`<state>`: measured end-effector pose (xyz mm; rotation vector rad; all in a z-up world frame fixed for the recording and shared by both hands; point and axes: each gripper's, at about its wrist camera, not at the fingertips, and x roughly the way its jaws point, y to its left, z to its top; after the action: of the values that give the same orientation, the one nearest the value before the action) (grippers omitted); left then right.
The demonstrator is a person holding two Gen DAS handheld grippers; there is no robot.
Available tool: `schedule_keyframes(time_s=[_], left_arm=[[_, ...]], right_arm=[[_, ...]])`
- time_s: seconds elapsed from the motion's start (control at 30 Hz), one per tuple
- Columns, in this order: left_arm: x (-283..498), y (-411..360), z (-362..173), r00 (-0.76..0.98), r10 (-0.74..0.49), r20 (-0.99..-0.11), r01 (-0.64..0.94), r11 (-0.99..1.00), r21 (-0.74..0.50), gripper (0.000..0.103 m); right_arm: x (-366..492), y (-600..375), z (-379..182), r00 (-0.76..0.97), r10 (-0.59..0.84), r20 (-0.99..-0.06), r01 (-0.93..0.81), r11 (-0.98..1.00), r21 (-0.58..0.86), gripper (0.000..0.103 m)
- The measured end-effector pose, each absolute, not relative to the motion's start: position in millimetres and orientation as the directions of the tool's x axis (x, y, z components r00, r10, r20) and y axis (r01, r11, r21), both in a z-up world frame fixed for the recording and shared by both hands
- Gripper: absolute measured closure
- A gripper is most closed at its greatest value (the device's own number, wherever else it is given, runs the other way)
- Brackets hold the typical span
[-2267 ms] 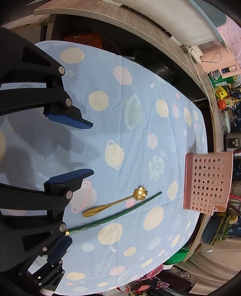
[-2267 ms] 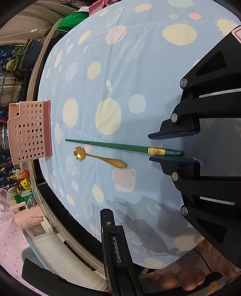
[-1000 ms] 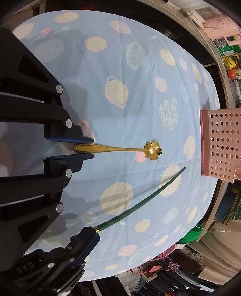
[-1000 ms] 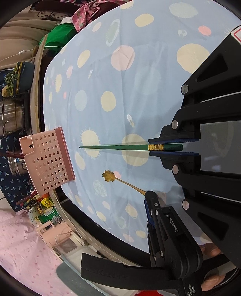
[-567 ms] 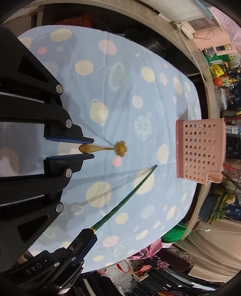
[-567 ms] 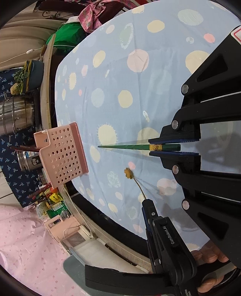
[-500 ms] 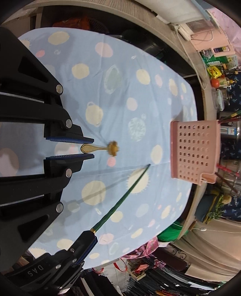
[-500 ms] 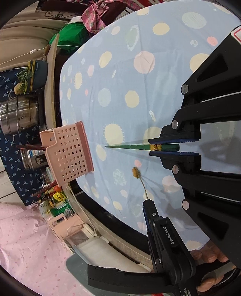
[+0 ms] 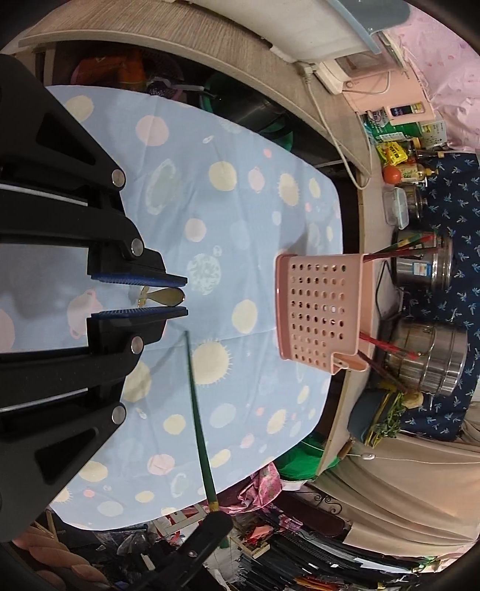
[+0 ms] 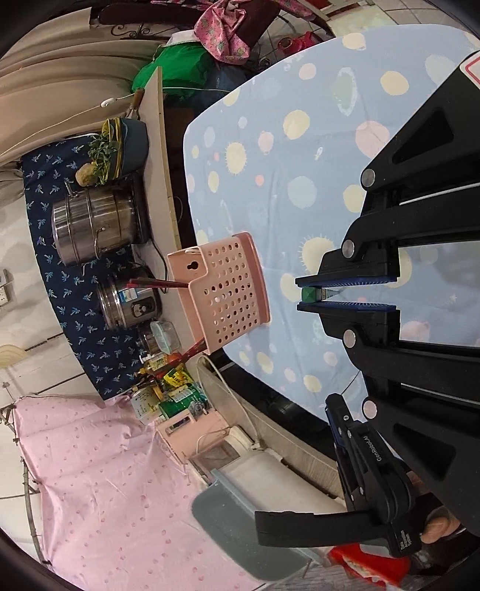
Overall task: Organize utensils
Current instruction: 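Lift the green chopstick and gold spoon with both tools over the pink basket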
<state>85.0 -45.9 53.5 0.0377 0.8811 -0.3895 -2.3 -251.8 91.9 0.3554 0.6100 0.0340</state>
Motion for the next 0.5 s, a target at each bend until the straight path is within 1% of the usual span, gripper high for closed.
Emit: schedule_keyframes(time_s=[0.23,0.5], left_arm=[[104.2,-45.0,79.9,0.608,-0.326,-0.724,0.346,0.929,-0.127,0.093],[145.6,-53.5,125.6,0.667,-0.341,-0.662,0.357,0.927,-0.118,0.093]], right_arm=[[17.1,-263.0,120.2,0.857,0.151,-0.493,0.049,0.928,0.368,0.096],[63.3,-271.6,164.1,0.91,0.112,-0.4,0.032,0.941,0.337,0.096]])
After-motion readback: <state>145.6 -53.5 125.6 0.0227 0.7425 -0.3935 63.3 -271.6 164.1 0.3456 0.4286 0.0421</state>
